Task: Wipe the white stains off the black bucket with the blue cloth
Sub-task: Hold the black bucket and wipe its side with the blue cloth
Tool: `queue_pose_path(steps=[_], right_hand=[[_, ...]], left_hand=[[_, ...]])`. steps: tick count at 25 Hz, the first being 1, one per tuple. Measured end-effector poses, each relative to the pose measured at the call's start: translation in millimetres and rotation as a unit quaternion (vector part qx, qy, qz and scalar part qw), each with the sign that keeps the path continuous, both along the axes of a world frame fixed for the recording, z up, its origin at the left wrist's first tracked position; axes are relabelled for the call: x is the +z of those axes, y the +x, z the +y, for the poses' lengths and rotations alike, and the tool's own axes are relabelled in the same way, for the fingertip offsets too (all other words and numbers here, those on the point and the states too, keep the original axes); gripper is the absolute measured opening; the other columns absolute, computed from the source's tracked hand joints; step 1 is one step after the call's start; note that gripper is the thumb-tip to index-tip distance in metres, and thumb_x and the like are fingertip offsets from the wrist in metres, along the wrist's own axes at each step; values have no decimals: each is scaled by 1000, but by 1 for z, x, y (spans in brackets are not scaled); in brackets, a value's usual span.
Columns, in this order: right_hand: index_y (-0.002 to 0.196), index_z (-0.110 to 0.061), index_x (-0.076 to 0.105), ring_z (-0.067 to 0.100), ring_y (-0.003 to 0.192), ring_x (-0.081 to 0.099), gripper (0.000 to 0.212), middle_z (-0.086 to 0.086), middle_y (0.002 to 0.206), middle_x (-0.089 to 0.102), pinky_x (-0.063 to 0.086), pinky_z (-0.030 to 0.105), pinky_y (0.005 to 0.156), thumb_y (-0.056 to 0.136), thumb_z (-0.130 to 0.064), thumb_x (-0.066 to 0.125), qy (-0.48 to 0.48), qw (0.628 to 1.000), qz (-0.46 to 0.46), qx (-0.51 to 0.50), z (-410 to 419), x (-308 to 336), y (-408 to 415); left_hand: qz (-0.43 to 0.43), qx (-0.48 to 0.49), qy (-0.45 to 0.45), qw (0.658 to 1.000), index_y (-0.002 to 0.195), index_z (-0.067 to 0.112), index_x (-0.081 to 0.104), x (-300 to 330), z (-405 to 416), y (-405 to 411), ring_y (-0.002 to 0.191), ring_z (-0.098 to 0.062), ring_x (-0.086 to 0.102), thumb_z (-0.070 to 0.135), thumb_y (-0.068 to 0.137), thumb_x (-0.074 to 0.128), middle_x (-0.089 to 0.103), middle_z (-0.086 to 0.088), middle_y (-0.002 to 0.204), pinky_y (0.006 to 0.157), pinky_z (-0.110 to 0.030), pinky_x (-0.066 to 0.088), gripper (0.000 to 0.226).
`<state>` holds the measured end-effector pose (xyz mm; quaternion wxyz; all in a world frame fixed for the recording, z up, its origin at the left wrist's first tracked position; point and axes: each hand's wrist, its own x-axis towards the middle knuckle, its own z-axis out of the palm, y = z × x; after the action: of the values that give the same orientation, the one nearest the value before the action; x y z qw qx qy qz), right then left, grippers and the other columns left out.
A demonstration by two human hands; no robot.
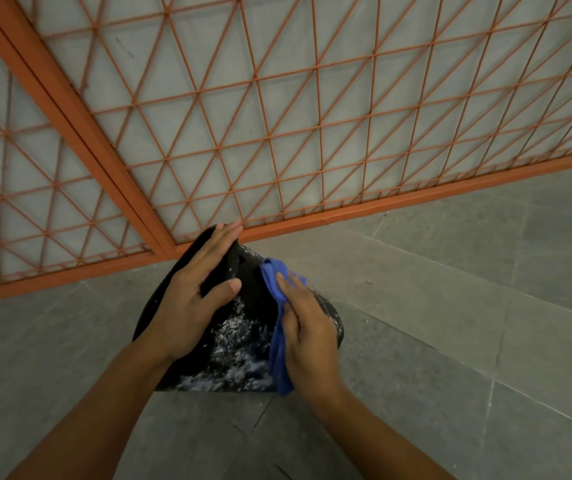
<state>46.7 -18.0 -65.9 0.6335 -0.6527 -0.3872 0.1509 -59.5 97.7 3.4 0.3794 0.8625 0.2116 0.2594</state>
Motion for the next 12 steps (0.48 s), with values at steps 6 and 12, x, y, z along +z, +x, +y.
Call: queue_pose_path(steps=[6, 12], right_hand=[[132, -18, 42, 1, 134, 21, 40, -3, 141, 34, 19, 10, 109, 93, -10, 42, 40, 997, -33, 60, 4, 15, -9], [138, -30, 26, -1, 138, 10, 47, -10, 149, 21, 11, 10, 111, 96, -13, 37, -23, 997, -49, 48, -15, 7, -21]], left_hand=[[2, -12, 7, 1000, 144, 31, 33, -2, -4, 3, 147, -3, 15, 44, 84, 51, 28, 24, 153, 118, -19, 15, 64], [6, -11, 12, 1000, 146, 32, 34, -2, 1, 0, 147, -3, 17, 45, 84, 52, 30, 22, 154, 118, -22, 16, 66]])
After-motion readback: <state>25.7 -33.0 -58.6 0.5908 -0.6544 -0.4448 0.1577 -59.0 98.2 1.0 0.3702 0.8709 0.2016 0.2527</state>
